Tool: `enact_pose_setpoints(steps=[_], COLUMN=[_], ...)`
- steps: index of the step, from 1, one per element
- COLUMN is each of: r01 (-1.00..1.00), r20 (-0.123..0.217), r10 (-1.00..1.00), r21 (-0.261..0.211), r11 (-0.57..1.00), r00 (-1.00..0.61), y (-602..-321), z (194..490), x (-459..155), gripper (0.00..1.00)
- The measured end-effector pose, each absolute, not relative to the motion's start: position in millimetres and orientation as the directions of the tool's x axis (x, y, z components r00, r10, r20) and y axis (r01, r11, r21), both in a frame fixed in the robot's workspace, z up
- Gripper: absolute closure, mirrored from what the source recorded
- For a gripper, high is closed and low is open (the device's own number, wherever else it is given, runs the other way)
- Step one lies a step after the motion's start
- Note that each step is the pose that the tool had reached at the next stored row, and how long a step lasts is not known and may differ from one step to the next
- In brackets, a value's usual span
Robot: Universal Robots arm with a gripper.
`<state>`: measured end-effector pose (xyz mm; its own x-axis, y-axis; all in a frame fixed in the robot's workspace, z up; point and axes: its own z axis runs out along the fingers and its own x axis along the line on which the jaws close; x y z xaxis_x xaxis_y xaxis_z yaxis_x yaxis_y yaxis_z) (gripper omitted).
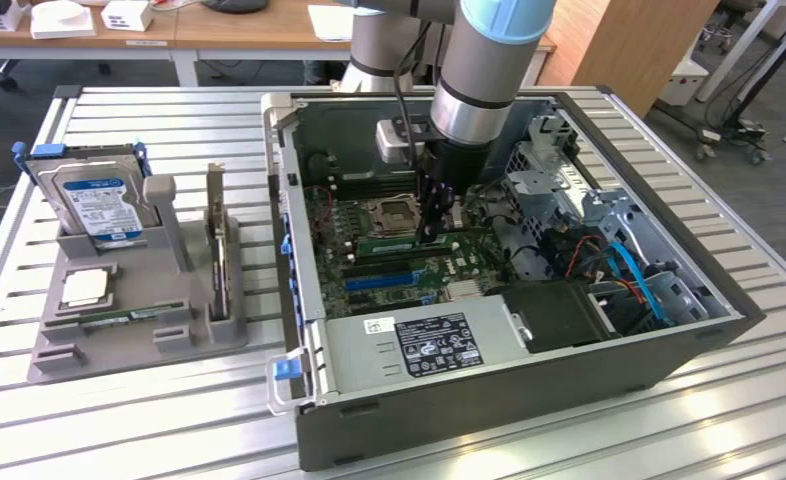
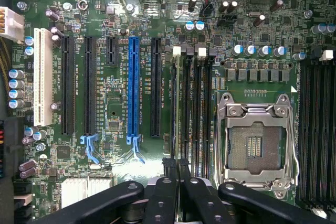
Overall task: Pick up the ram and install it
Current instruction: 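Insert the ram into the slot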
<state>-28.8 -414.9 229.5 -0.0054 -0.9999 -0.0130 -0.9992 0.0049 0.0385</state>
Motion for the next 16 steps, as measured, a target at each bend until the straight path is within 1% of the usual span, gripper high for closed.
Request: enact_pose_setpoints(steps=[16], r01=[-0.999], r20=[-0.013], r10=[-1.000], r21=[0.039], r11=[0.005], r00=[-0.005], y=[-414.9], z=[224.7], x=[-28.8], gripper=[0.88])
